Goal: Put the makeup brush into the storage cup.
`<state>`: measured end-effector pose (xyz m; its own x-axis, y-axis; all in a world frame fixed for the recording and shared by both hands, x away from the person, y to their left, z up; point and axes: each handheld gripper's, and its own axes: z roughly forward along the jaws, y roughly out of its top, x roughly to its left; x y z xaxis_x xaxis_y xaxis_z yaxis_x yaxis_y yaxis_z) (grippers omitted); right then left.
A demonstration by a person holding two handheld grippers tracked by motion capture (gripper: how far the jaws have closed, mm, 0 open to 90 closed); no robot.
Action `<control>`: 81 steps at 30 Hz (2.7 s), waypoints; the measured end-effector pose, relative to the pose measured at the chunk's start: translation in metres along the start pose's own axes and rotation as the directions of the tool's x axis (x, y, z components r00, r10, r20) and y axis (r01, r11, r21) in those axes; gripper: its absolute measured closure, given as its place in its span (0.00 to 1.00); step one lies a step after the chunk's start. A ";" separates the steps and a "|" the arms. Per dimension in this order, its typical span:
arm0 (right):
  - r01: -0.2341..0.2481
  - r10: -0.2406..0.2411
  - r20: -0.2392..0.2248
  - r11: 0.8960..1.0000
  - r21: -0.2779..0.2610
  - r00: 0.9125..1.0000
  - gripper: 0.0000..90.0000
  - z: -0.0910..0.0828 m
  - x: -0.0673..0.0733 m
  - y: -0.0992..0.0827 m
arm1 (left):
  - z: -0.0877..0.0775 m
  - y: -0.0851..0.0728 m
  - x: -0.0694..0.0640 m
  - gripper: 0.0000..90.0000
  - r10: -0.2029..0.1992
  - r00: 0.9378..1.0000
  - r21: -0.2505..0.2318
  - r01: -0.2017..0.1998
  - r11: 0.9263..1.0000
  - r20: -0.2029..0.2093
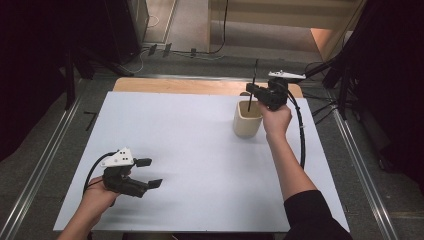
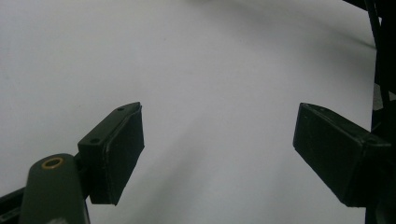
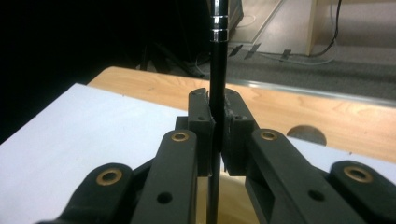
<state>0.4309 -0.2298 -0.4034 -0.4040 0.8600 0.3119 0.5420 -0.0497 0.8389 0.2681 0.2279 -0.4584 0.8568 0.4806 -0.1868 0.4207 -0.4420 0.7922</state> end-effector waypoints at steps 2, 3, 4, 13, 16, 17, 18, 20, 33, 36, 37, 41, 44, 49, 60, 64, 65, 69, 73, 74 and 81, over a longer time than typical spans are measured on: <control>0.003 -0.003 0.000 1.000 0.001 1.000 0.95 0.001 -0.001 -0.003 | 0.000 0.000 0.000 0.19 -0.001 1.000 0.000 0.001 1.000 -0.001; 0.002 -0.002 -0.001 1.000 0.001 1.000 0.95 0.001 -0.001 -0.005 | 0.000 0.000 0.000 0.19 0.000 1.000 0.000 0.000 1.000 0.000; 0.005 -0.005 0.002 1.000 0.007 1.000 0.95 0.002 -0.002 -0.006 | 0.000 0.000 0.000 0.19 0.002 1.000 0.001 -0.002 1.000 0.000; 0.000 0.000 0.001 1.000 0.017 1.000 0.95 0.001 -0.006 -0.017 | 0.002 0.001 0.000 0.18 0.002 1.000 0.000 -0.002 1.000 0.003; -0.001 0.001 0.001 1.000 0.023 1.000 0.95 0.001 -0.006 -0.020 | 0.003 0.001 0.000 0.19 0.005 1.000 0.013 -0.005 1.000 0.003; -0.002 0.002 -0.001 1.000 0.026 1.000 0.95 0.001 -0.006 -0.022 | 0.003 0.001 0.000 0.19 0.003 1.000 0.012 -0.003 1.000 0.004; -0.005 0.005 -0.002 1.000 0.026 1.000 0.95 0.001 -0.006 -0.023 | 0.003 0.001 0.000 0.19 0.004 1.000 0.013 -0.004 1.000 0.004; -0.010 0.010 -0.009 1.000 0.027 1.000 0.95 0.000 -0.007 -0.025 | 0.002 0.001 0.001 0.19 0.007 1.000 0.014 -0.007 1.000 0.004; 0.031 -0.031 -0.011 0.999 -0.035 0.999 0.39 -0.008 -0.002 -0.024 | 0.003 0.002 0.002 0.19 -0.002 1.000 0.000 0.002 1.000 -0.009; 0.008 -0.008 -0.017 1.000 -0.016 1.000 0.24 -0.011 -0.002 -0.023 | 0.002 0.002 0.002 0.19 -0.001 1.000 0.009 0.001 1.000 -0.011; 0.006 -0.007 -0.032 1.000 -0.010 0.999 0.24 -0.012 -0.002 -0.023 | 0.003 0.002 0.002 0.19 -0.002 1.000 0.010 0.002 1.000 -0.010; 0.008 -0.008 -0.063 1.000 -0.001 0.998 0.24 -0.018 -0.001 -0.023 | 0.004 0.002 0.003 0.19 -0.003 1.000 0.011 0.003 1.000 -0.006; 0.009 -0.007 -0.062 1.000 0.021 0.998 0.24 -0.021 0.001 -0.023 | 0.004 0.002 0.002 0.19 0.001 1.000 0.024 0.000 1.000 -0.008; 0.031 -0.028 -0.071 0.998 0.046 0.997 0.24 -0.025 0.007 -0.026 | 0.005 0.001 0.003 0.18 -0.001 1.000 0.023 0.001 1.000 -0.005; 0.055 -0.049 -0.080 0.995 0.078 0.996 0.24 -0.036 0.013 -0.038 | 0.005 0.002 0.002 0.19 0.001 1.000 0.026 -0.001 1.000 -0.002; 0.054 -0.046 -0.100 0.995 0.083 0.994 0.25 -0.040 0.014 -0.041 | 0.004 0.002 0.002 0.19 -0.001 1.000 0.026 0.001 1.000 -0.001; 0.055 -0.047 -0.103 0.995 0.081 0.994 0.25 -0.041 0.014 -0.042 | 0.004 0.002 0.002 0.19 -0.004 1.000 0.020 0.004 1.000 -0.001; 0.061 -0.048 -0.137 0.994 0.090 0.989 0.26 -0.044 0.014 -0.045 | 0.004 0.001 0.003 0.19 -0.004 1.000 0.027 0.004 1.000 -0.002; 0.068 -0.050 -0.175 0.993 0.097 0.983 0.25 -0.048 0.019 -0.047 | 0.003 0.001 0.003 0.19 -0.004 1.000 0.027 0.004 1.000 -0.001; 0.068 -0.049 -0.184 0.993 0.096 0.982 0.25 -0.048 0.020 -0.048 | 0.003 0.001 0.003 0.18 -0.004 1.000 0.028 0.004 1.000 -0.003; 0.097 -0.073 -0.218 0.990 0.101 0.973 0.25 -0.053 0.030 -0.053 | 0.003 0.001 0.003 0.19 -0.005 1.000 0.026 0.005 1.000 0.000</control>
<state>0.3515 -0.2281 -0.4148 -0.5935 0.7296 0.3399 0.5721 0.0854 0.8157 0.2723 0.2262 -0.4600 0.8548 0.4827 -0.1905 0.4324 -0.4596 0.7758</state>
